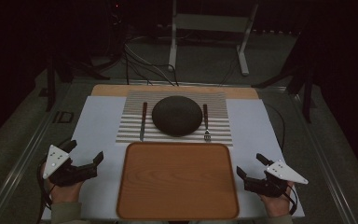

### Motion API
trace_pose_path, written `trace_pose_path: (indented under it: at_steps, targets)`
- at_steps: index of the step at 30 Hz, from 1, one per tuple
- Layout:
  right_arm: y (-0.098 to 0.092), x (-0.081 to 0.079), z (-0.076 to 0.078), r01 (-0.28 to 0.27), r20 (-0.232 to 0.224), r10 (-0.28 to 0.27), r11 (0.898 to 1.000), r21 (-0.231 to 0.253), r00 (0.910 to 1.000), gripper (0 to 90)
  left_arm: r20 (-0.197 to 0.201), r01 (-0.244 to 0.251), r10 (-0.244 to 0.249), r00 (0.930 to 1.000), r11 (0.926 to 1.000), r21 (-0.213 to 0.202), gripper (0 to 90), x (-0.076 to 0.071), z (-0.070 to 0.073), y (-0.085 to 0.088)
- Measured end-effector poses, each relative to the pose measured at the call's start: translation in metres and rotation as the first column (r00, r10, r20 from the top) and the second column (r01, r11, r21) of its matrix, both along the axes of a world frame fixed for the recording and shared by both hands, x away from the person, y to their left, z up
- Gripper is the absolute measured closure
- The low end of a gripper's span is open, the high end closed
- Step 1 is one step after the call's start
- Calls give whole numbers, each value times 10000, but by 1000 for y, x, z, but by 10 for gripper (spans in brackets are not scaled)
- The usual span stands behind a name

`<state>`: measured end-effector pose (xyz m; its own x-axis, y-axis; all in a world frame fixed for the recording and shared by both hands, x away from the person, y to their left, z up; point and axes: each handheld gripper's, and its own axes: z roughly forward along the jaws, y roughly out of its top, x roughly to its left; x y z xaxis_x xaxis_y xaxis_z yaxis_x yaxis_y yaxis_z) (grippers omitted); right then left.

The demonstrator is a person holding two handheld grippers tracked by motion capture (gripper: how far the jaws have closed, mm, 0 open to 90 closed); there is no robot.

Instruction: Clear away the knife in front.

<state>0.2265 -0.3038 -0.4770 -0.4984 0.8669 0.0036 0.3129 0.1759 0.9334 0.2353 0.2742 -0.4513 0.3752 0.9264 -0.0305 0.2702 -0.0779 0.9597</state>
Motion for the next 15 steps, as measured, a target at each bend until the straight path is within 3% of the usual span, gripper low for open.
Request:
trace_pose_path:
  at_steps: [15]
  targets:
    - [1,1,-2,95,2,-95,10000,-17,10000,93,-176,-145,148,9997,9998,119,1,2,-4,-2]
